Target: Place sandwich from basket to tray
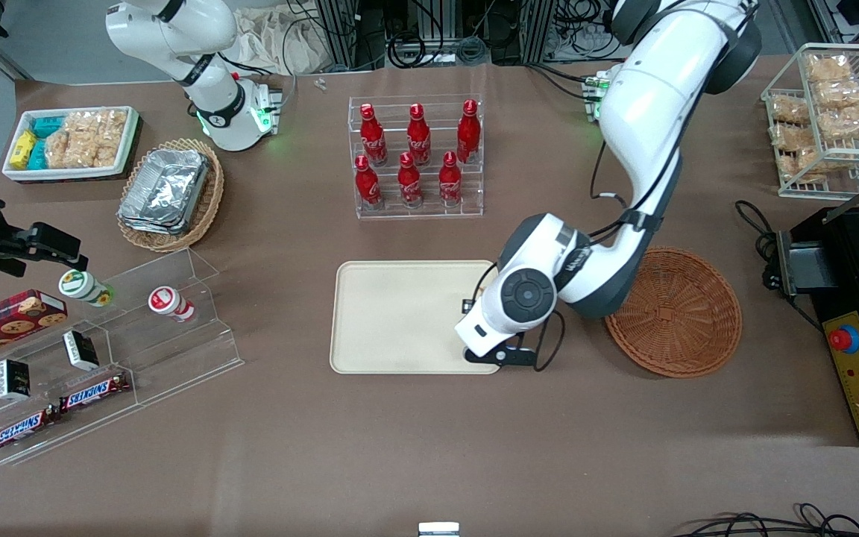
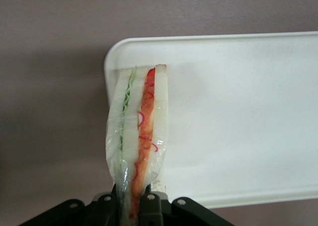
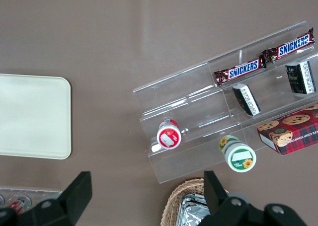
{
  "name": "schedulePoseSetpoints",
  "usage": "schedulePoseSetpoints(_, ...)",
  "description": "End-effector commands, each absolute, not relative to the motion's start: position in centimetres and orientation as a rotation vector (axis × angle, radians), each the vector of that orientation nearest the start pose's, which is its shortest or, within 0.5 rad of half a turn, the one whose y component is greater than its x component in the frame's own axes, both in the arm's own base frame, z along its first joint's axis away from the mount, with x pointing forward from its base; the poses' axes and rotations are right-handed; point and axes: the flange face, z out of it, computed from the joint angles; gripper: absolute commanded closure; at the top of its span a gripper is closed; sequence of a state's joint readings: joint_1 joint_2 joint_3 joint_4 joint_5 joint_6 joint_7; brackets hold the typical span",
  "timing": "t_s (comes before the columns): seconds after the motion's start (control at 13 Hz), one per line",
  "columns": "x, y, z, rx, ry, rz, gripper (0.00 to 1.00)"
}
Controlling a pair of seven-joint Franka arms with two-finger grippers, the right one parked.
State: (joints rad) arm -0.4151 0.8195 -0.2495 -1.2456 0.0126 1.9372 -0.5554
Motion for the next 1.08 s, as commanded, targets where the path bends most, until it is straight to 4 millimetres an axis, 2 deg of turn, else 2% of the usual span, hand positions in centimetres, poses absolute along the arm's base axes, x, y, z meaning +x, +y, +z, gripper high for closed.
schedulePoseSetpoints(0.0,60.6,-43.5,25.8,-3.226,0.045,0.248,1.00)
schedulePoseSetpoints(0.15,60.3,-43.6,25.1,-3.233,0.048,0.233,1.00)
schedulePoseSetpoints(0.23,60.3,-43.6,25.1,-3.233,0.046,0.233,0.78)
schedulePoseSetpoints(0.31,60.4,-43.5,25.0,-3.230,0.035,0.233,0.15)
schedulePoseSetpoints(0.38,60.6,-43.3,25.3,-3.230,0.038,0.223,0.00)
schedulePoseSetpoints(0.69,61.2,-42.6,26.6,-3.237,0.022,0.199,0.00)
schedulePoseSetpoints(0.85,61.6,-42.2,29.2,-3.247,0.009,0.155,0.00)
schedulePoseSetpoints(1.0,63.0,-40.0,32.3,-3.238,-0.036,0.065,0.00)
